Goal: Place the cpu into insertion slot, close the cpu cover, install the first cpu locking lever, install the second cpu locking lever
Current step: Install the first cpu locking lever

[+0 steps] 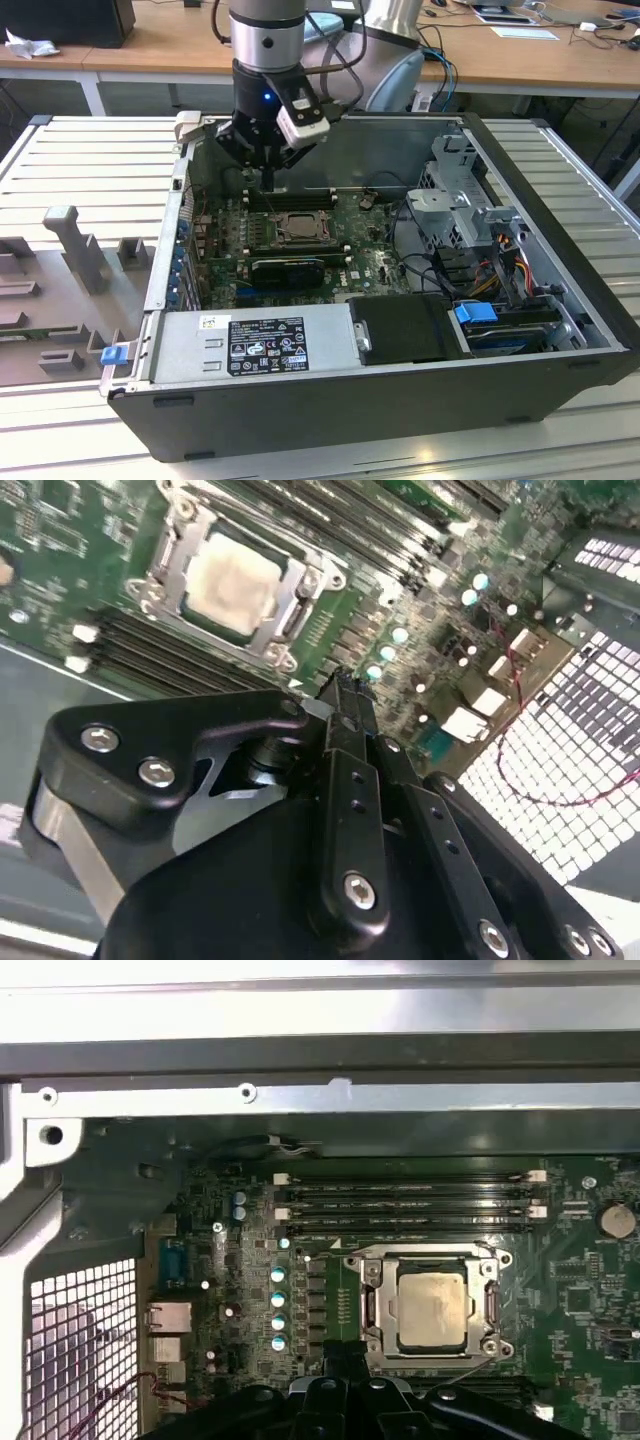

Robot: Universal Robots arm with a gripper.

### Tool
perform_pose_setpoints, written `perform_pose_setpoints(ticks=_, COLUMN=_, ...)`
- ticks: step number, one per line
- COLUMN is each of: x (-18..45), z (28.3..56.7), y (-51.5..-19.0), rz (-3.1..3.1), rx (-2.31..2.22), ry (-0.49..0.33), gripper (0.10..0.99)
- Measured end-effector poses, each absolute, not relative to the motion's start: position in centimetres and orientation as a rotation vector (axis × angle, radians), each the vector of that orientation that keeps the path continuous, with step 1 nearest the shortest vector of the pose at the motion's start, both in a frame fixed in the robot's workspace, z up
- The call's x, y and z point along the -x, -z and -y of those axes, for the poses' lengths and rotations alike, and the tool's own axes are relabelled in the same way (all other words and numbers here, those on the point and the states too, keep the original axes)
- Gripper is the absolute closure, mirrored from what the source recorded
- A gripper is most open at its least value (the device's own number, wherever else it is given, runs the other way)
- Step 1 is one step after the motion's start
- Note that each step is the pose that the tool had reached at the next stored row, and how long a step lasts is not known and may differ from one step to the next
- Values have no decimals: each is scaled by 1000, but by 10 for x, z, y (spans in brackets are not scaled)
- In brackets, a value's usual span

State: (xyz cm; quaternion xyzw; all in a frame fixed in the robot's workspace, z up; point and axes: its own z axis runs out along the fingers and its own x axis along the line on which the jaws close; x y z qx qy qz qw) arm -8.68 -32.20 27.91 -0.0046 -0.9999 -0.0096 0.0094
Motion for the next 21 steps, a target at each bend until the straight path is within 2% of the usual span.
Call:
perform_pose_setpoints(ticks=2, x=99, z=320, y=-269, rz=3123, rx=-4, ry=30, gripper=980)
perform_pose_setpoints(ticks=21, x=110, z=287, y=-256, rz=3122, rx=-61, ry=54, gripper=980)
